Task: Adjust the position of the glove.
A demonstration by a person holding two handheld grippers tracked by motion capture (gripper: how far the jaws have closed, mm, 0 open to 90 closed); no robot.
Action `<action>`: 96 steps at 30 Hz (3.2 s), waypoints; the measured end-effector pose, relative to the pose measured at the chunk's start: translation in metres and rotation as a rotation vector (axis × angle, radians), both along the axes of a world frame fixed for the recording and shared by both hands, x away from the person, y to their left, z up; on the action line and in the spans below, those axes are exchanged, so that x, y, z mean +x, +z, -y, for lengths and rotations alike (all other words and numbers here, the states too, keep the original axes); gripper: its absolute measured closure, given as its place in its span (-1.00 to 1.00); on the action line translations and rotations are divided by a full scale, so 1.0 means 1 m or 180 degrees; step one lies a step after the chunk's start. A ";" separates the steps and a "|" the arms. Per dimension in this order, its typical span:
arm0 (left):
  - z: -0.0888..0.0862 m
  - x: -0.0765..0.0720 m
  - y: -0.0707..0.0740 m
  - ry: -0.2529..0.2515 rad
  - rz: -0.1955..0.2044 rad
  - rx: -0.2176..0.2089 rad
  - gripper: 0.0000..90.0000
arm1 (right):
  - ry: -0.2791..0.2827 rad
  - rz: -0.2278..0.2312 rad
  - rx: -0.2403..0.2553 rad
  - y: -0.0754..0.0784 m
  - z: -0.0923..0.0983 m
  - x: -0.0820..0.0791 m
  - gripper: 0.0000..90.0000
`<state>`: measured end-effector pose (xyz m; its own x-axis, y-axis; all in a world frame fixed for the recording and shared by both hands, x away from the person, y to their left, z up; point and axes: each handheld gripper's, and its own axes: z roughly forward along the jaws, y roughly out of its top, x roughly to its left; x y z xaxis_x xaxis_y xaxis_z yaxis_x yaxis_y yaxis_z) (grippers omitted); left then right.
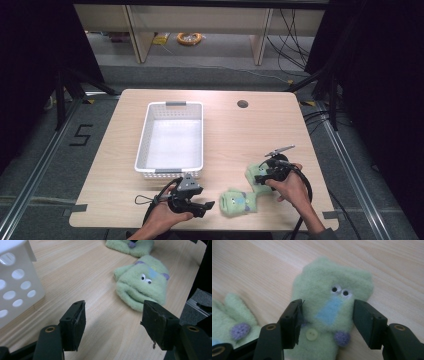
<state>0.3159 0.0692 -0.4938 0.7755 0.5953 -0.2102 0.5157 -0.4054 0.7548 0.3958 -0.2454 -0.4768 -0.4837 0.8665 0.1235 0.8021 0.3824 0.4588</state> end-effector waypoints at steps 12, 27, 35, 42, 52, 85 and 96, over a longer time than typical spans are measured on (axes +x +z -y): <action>0.000 -0.001 0.001 0.0021 0.0014 -0.0002 -0.21 | 0.0468 0.0125 -0.0257 -0.005 0.001 0.007 0.70; -0.003 0.001 0.002 0.0054 -0.0011 -0.0038 -0.21 | 0.1317 0.0621 0.0012 0.041 -0.003 -0.015 0.82; -0.004 0.002 0.002 0.0055 0.0005 -0.0028 -0.21 | 0.1861 0.0658 0.0226 0.043 -0.018 -0.037 0.81; -0.004 0.002 0.002 0.0040 -0.0004 -0.0027 -0.20 | 0.2251 0.0642 0.0217 0.038 -0.030 -0.046 0.81; -0.004 0.002 0.005 0.0072 -0.0035 -0.0140 -0.19 | 0.2681 0.0589 0.0201 0.025 -0.040 -0.046 0.80; 0.034 0.004 0.014 -0.0225 -0.0162 -0.0192 -0.11 | 0.0834 0.0293 0.0590 0.009 -0.002 -0.089 0.26; 0.048 0.005 0.003 -0.0403 -0.0074 -0.0127 0.34 | 0.0924 0.0192 0.0556 -0.009 -0.007 -0.088 0.78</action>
